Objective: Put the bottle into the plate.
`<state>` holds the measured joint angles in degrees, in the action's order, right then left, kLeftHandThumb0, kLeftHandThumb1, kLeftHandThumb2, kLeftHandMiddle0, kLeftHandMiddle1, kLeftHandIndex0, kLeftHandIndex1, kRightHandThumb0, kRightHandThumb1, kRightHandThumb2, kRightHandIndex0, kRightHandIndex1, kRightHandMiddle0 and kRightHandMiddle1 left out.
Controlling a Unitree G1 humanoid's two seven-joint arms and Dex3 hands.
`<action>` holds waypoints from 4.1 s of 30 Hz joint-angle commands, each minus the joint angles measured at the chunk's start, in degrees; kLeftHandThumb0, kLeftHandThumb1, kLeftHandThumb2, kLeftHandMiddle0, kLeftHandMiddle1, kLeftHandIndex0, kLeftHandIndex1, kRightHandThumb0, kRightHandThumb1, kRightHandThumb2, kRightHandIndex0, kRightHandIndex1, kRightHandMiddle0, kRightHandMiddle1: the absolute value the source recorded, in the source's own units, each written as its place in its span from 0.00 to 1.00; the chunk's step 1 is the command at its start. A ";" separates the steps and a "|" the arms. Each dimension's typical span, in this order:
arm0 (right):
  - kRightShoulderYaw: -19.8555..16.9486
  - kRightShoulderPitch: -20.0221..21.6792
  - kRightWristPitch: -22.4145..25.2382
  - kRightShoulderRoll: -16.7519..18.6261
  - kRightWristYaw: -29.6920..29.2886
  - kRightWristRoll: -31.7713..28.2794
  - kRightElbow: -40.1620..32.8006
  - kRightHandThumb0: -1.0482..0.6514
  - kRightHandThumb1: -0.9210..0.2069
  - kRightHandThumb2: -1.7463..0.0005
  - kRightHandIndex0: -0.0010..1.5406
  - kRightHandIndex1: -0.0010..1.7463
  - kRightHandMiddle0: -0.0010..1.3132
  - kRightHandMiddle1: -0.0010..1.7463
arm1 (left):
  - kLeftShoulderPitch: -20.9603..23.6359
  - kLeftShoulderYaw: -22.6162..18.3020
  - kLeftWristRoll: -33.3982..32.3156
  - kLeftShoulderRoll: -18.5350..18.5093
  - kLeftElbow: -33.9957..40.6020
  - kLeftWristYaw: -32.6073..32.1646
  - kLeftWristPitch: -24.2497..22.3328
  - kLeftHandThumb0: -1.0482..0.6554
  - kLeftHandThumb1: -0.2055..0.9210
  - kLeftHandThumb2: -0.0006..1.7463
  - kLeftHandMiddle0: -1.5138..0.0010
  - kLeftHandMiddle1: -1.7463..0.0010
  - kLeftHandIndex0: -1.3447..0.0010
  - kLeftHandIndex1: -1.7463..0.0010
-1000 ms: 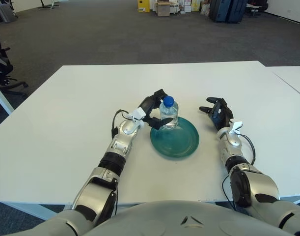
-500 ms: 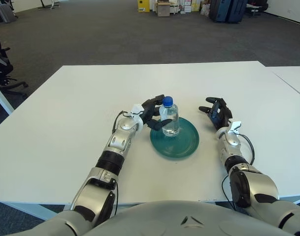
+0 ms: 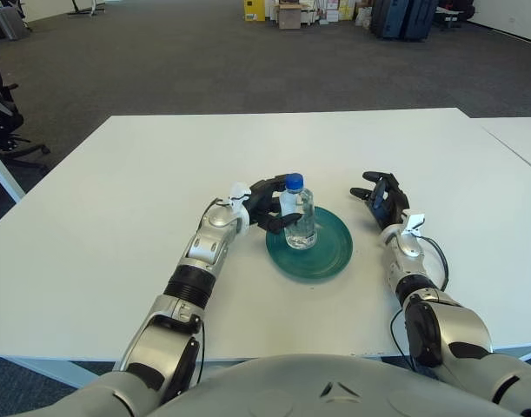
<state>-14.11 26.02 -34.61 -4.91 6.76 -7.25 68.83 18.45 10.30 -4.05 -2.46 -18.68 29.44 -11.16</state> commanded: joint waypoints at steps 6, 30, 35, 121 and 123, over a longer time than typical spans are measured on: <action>0.31 -1.47 3.57 1.34 -1.14 0.43 2.15 0.12 0.00 0.43 0.34 0.49 0.11 0.71 | 1.93 0.35 0.24 -0.16 1.72 -0.16 -0.70 0.57 0.48 0.70 0.19 0.00 0.27 0.00; 1.12 -2.00 3.33 2.02 -2.28 0.76 1.81 0.12 0.00 0.45 0.34 0.48 0.01 0.68 | 2.35 5.45 12.08 -3.23 -10.49 -5.42 31.30 0.18 0.89 0.28 0.74 0.07 0.88 0.05; 1.00 -2.09 3.07 2.26 -2.39 0.66 1.83 0.12 0.00 0.45 0.33 0.48 0.00 0.66 | 2.65 6.35 15.37 -5.64 -11.99 -6.49 38.73 0.10 0.98 0.25 0.92 0.41 0.98 0.38; -0.90 -2.45 1.99 1.81 -0.38 -0.22 1.77 0.13 0.00 0.44 0.26 0.42 0.06 0.68 | 12.60 -24.15 -3.61 1.34 -56.17 -21.50 47.25 0.24 1.00 0.43 0.81 0.74 0.98 0.43; -0.87 -2.54 1.80 1.87 -0.89 -0.14 1.68 0.13 0.00 0.44 0.24 0.39 0.05 0.66 | 12.30 -22.73 -1.34 0.75 -56.39 -22.81 46.41 0.23 1.00 0.44 0.81 0.80 0.99 0.47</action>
<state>-14.82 25.92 -34.95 -3.87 6.95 -7.53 68.74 30.87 -14.35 -8.41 0.07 -74.63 8.75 36.89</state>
